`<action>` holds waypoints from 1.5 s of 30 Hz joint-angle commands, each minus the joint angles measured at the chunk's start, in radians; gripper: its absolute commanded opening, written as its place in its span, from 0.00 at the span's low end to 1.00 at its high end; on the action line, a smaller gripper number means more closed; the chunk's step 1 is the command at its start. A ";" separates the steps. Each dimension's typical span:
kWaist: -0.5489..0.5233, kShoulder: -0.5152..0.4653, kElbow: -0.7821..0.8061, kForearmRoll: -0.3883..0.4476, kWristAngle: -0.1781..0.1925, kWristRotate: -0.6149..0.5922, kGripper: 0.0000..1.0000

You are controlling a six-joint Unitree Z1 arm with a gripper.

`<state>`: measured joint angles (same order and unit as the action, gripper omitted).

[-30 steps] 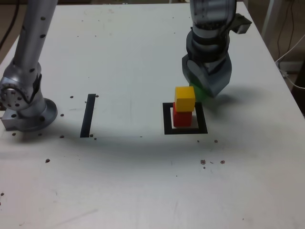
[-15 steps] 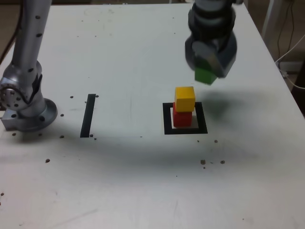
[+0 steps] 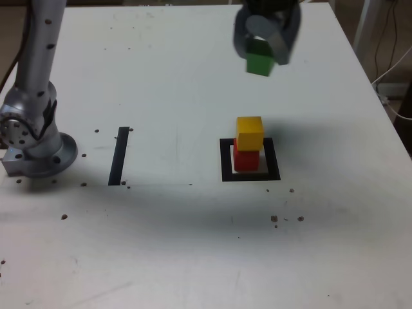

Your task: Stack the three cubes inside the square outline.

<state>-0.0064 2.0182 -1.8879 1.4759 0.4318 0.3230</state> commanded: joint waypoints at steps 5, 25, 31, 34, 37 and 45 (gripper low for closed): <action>-0.035 -0.018 0.035 0.088 -0.095 -0.183 0.12; -0.117 -0.011 0.094 0.036 -0.148 -0.431 0.12; -0.133 -0.012 0.122 0.018 -0.118 -0.439 0.12; -0.143 -0.014 0.124 0.017 -0.117 -0.444 0.12; -0.151 -0.011 0.125 0.020 -0.120 -0.453 0.12; -0.173 0.018 0.115 0.016 -0.130 -0.489 0.12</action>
<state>-0.1773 2.0271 -1.7656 1.4950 0.3034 -0.1590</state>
